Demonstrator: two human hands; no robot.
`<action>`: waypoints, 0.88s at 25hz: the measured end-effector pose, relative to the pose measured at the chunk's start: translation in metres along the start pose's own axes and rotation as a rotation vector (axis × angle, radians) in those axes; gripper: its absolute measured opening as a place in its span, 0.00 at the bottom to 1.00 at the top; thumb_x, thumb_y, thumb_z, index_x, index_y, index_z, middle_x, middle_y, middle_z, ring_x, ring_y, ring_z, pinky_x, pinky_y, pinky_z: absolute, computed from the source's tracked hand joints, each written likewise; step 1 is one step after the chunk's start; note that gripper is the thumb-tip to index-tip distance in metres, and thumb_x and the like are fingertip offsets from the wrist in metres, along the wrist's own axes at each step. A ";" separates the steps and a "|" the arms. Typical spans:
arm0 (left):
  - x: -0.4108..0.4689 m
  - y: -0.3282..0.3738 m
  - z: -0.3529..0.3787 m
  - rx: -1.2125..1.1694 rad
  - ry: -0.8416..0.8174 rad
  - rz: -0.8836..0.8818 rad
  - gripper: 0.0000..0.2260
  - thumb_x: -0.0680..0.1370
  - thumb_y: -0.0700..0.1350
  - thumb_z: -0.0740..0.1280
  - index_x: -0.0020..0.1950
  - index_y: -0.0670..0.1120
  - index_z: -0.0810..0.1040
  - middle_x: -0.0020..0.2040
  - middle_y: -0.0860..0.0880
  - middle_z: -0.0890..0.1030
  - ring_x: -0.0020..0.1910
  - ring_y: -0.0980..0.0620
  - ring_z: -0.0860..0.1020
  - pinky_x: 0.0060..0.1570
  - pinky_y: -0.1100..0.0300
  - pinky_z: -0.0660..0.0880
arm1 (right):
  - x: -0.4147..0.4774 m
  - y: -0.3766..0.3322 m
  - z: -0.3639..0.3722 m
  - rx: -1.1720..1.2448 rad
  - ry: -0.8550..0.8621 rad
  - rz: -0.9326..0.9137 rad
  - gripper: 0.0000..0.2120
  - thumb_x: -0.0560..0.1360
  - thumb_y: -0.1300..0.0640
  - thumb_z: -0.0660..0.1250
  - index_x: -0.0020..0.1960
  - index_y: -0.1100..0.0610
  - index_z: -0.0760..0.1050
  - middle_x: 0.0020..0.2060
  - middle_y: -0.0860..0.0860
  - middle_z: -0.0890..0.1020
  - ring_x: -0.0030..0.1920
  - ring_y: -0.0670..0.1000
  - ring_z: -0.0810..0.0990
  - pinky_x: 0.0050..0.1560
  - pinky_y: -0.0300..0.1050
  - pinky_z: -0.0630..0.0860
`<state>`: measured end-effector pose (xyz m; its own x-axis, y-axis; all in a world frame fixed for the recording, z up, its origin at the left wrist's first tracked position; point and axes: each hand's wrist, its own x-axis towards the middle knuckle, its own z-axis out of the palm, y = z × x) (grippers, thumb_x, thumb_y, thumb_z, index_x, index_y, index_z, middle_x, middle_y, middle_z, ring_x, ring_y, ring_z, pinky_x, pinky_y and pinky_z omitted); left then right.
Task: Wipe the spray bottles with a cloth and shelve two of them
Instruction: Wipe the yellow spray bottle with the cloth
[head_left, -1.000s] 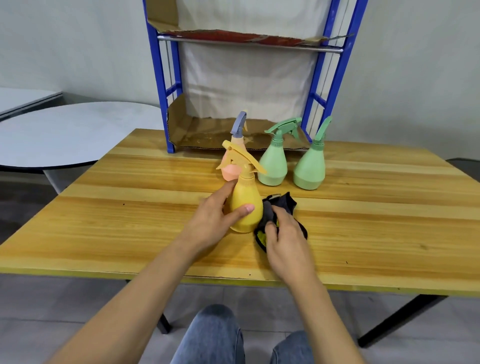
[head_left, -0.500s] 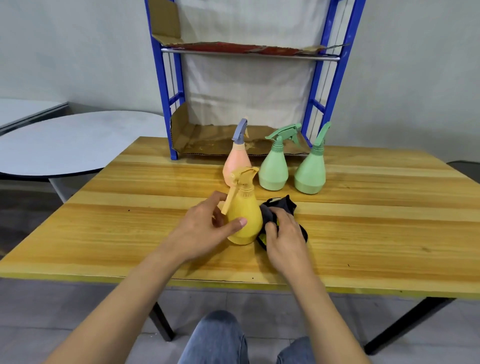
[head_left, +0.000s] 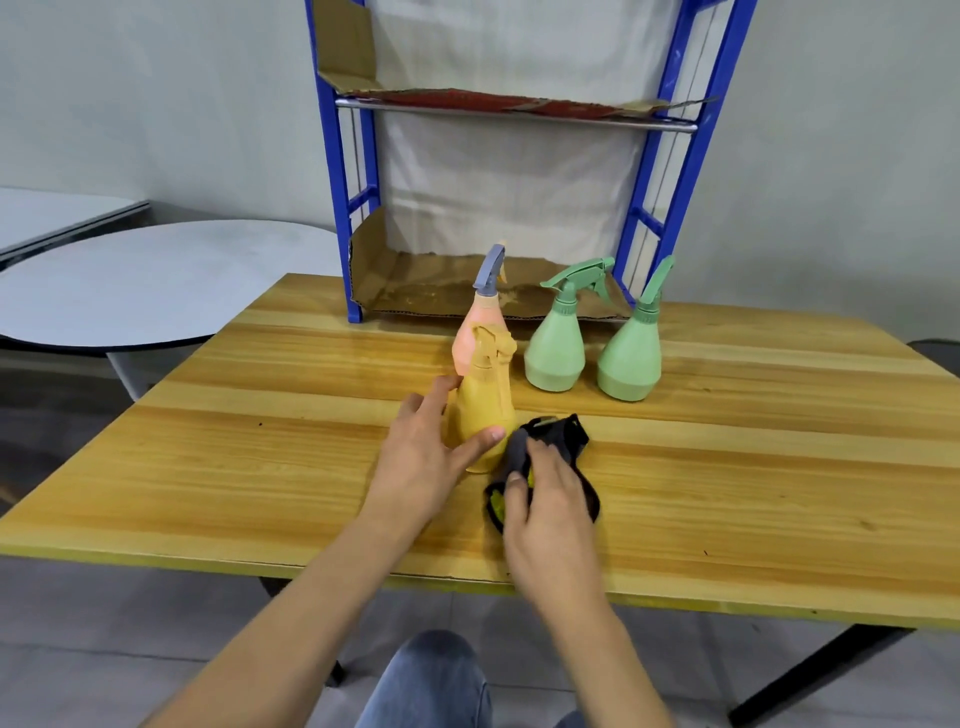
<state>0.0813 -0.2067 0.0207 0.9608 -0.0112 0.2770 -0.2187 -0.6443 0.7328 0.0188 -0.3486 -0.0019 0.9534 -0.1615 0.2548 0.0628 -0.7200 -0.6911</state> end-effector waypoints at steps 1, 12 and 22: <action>-0.002 0.001 0.003 0.041 0.045 -0.024 0.33 0.72 0.67 0.72 0.72 0.57 0.67 0.59 0.47 0.75 0.53 0.46 0.78 0.52 0.48 0.79 | -0.006 -0.003 0.003 0.006 -0.008 -0.026 0.24 0.84 0.53 0.56 0.79 0.53 0.61 0.77 0.51 0.65 0.78 0.49 0.59 0.76 0.44 0.56; -0.001 -0.015 -0.034 0.053 -0.155 0.028 0.37 0.73 0.62 0.74 0.76 0.56 0.60 0.67 0.54 0.70 0.63 0.52 0.74 0.61 0.51 0.77 | 0.010 -0.001 0.006 0.016 -0.002 -0.033 0.22 0.83 0.55 0.58 0.77 0.52 0.65 0.75 0.51 0.69 0.77 0.49 0.61 0.75 0.44 0.57; 0.027 -0.036 -0.028 0.149 0.063 -0.066 0.38 0.72 0.65 0.73 0.77 0.53 0.63 0.67 0.46 0.68 0.65 0.42 0.72 0.64 0.43 0.74 | 0.007 -0.016 0.016 -0.025 -0.135 -0.203 0.21 0.82 0.52 0.58 0.75 0.45 0.66 0.73 0.43 0.68 0.75 0.41 0.59 0.71 0.35 0.57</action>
<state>0.1107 -0.1627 0.0189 0.9585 0.0800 0.2736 -0.1234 -0.7486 0.6514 0.0292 -0.3274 -0.0005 0.9531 0.0787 0.2924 0.2510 -0.7453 -0.6177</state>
